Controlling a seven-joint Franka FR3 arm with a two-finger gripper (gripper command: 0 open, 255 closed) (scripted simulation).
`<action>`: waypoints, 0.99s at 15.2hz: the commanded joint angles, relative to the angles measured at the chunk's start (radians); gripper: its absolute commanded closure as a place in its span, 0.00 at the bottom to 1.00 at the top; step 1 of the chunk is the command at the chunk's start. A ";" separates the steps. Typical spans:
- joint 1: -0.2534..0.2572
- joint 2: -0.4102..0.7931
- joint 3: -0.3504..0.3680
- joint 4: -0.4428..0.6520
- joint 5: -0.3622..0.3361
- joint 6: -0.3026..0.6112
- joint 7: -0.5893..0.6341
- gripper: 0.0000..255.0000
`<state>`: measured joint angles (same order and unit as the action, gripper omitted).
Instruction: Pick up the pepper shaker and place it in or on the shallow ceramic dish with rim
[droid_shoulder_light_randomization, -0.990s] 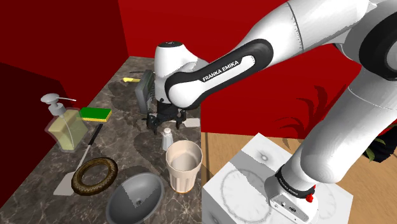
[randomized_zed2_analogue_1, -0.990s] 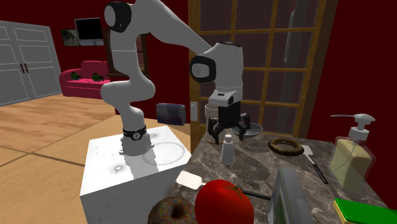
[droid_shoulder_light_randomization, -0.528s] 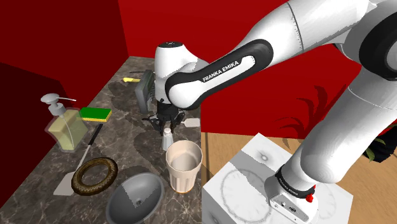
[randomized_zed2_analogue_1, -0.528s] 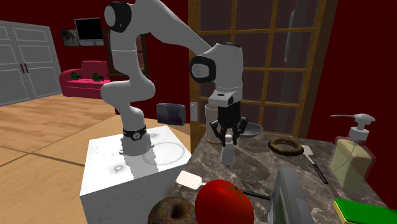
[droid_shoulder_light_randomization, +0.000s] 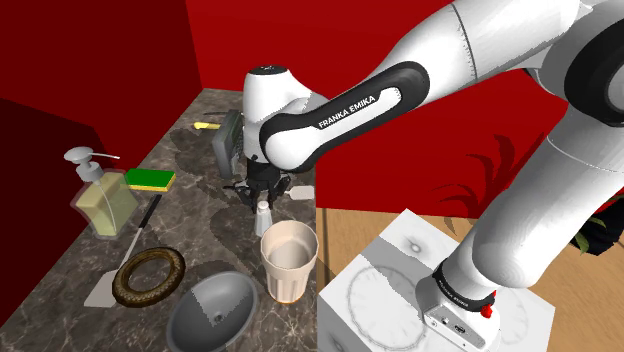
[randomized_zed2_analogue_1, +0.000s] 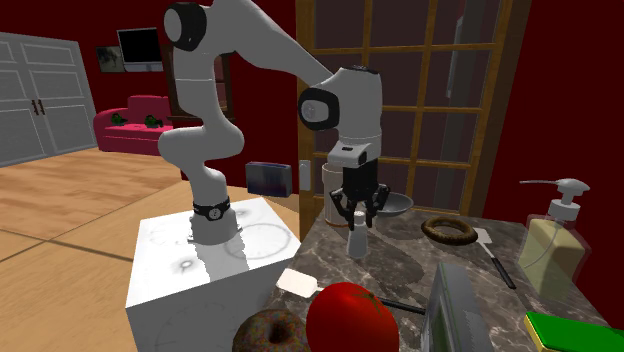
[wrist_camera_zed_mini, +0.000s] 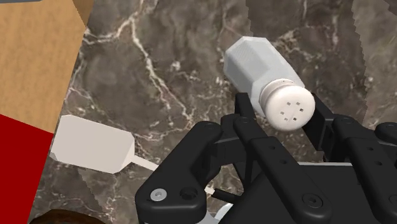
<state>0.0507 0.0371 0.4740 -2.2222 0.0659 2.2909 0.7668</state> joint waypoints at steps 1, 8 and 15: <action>-0.001 -0.008 0.000 0.005 0.004 -0.013 -0.003 1.00; -0.004 -0.060 -0.002 0.051 0.028 -0.107 -0.016 1.00; -0.006 -0.100 -0.007 0.108 0.044 -0.201 -0.024 1.00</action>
<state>0.0445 -0.0567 0.4671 -2.1250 0.1076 2.1072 0.7432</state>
